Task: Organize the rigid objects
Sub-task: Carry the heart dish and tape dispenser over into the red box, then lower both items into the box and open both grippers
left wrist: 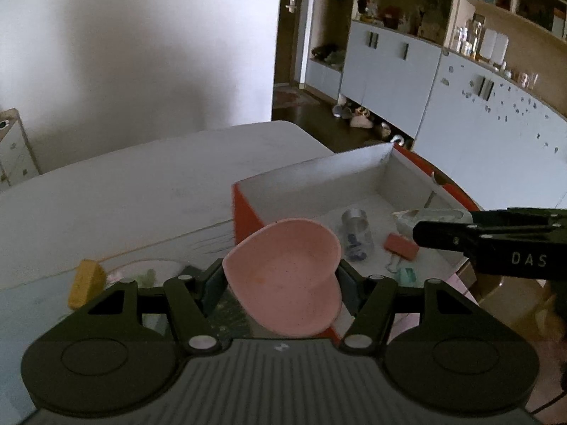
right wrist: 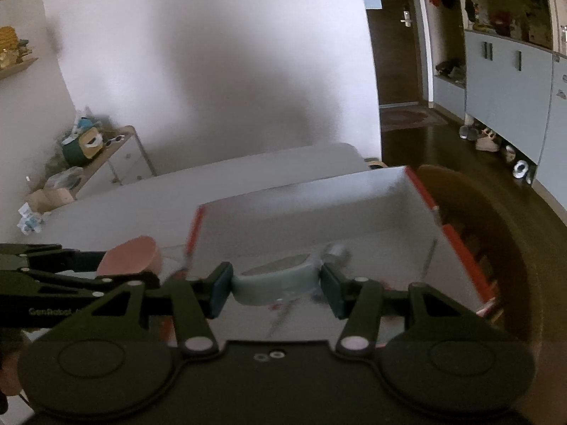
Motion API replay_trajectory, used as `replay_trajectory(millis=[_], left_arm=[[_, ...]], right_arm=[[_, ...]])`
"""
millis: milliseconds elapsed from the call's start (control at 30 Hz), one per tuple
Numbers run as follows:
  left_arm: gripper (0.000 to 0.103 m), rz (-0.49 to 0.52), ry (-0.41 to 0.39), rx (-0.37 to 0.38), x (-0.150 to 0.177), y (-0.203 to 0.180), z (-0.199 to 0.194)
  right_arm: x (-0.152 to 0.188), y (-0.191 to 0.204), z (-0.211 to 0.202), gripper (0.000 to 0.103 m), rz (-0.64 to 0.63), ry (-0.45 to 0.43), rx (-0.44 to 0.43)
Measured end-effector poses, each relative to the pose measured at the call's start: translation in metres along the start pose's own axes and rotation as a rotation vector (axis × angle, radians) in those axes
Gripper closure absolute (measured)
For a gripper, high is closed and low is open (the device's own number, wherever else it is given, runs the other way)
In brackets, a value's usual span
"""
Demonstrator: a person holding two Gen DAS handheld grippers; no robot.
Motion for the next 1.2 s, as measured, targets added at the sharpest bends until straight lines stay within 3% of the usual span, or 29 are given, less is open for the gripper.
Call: replay_trajectory(millis=[433, 767, 1200], left_arm=[[0.038, 0.043, 0.126, -0.027, -0.014, -0.041, 0.084], [0.038, 0.053, 0.222, -0.067, -0.021, -0.052, 0.147], [0.038, 0.067, 0.349, -0.121, -0.017, -0.056, 0.19]], right_arm=[[-0.001, -0.062, 0.041, 0.049, -0.036, 0.077, 0.0], [0.003, -0.074, 0.076, 0.049, -0.097, 0.152, -0.015], [0.013, -0.076, 0.094, 0.05, -0.153, 0.27, -0.048]])
Point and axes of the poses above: each gripper's, at about its wrist camera, not at the fingertips, and z roughly the way its jaws point, y to its left, x to its underside, the point moved 4 cm from there along z, roughly the way its jaws point, and after that the axes turned 7 degrees about -y, right-handed, at the moved point
